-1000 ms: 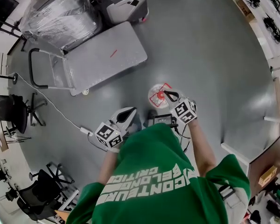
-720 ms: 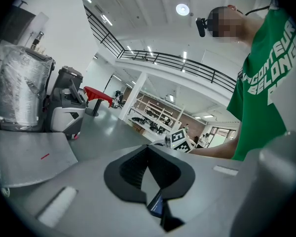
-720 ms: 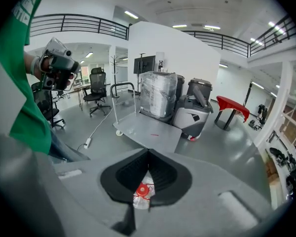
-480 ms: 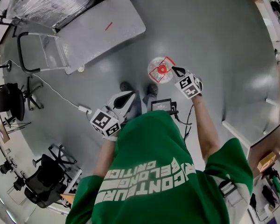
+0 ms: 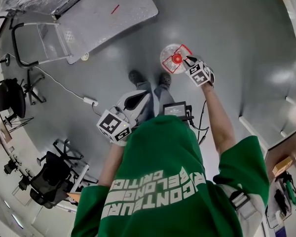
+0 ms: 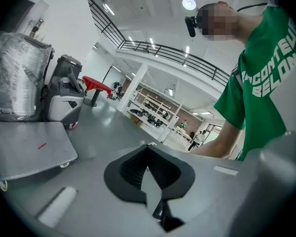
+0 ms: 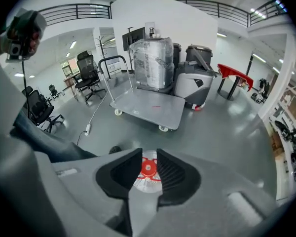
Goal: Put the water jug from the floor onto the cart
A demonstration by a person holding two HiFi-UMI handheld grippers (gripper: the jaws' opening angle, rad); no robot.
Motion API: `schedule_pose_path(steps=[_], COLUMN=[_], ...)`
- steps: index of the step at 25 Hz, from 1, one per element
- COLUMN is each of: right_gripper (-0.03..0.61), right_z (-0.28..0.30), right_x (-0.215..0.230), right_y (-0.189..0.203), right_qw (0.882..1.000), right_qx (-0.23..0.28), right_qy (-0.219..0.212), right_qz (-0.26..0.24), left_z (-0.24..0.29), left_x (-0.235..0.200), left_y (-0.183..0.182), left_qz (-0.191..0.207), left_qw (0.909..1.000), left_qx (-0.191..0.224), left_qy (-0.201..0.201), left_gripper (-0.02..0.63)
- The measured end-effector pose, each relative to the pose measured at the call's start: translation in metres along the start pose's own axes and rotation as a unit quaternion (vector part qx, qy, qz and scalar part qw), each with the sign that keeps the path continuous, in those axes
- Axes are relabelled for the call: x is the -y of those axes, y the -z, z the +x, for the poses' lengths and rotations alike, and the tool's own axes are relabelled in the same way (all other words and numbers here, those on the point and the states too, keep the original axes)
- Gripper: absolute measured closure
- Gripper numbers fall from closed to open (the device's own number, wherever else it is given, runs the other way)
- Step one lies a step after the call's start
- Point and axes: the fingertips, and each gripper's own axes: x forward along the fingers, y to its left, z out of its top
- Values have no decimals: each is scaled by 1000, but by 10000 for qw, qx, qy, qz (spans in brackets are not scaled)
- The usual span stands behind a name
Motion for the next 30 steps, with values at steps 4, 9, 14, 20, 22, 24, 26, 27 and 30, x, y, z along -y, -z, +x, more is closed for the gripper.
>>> schedule_pose_path(steps=[4,9,14,20,22,24,26,27,30], right_gripper=[472,399,337,288,278,275,262,255,238], right_z=[32,69,94,126,137,146,155,158,167], right_x=[-1,-4,-8,-14,-14,-17,-20,-21,-22], right_y=[24,49,67,79,85,91,95,97,102], right_qw=[9995,9978,9964,9944,9934,9923,9910,9905,9894], right_qx=[-316,-660,-821,-951,-1008,-1075,-1148,-1181,-1239], right_qy=[-12,-37,74,178,182,140,97,83,39], right_qz=[-4,11,221,419,510,607,676,701,750], left_z=[-1,-3,-8,-7,-6,-5,-6,-6,-5], left_x=[-1,-9,-12,-20,-23,-28,-33,-35,-40], left_y=[5,9,20,33,35,37,40,41,42], left_qz=[-52,-92,-190,-279,-314,-390,-485,-524,-606], left_qw=[9999,9997,9991,9979,9977,9975,9972,9970,9965], left_qx=[-125,-239,-373,-547,-561,-547,-538,-537,-542], left_qy=[1,31,73,205,229,224,208,205,214], left_gripper=[604,604,604,604,604,604,604,604,604])
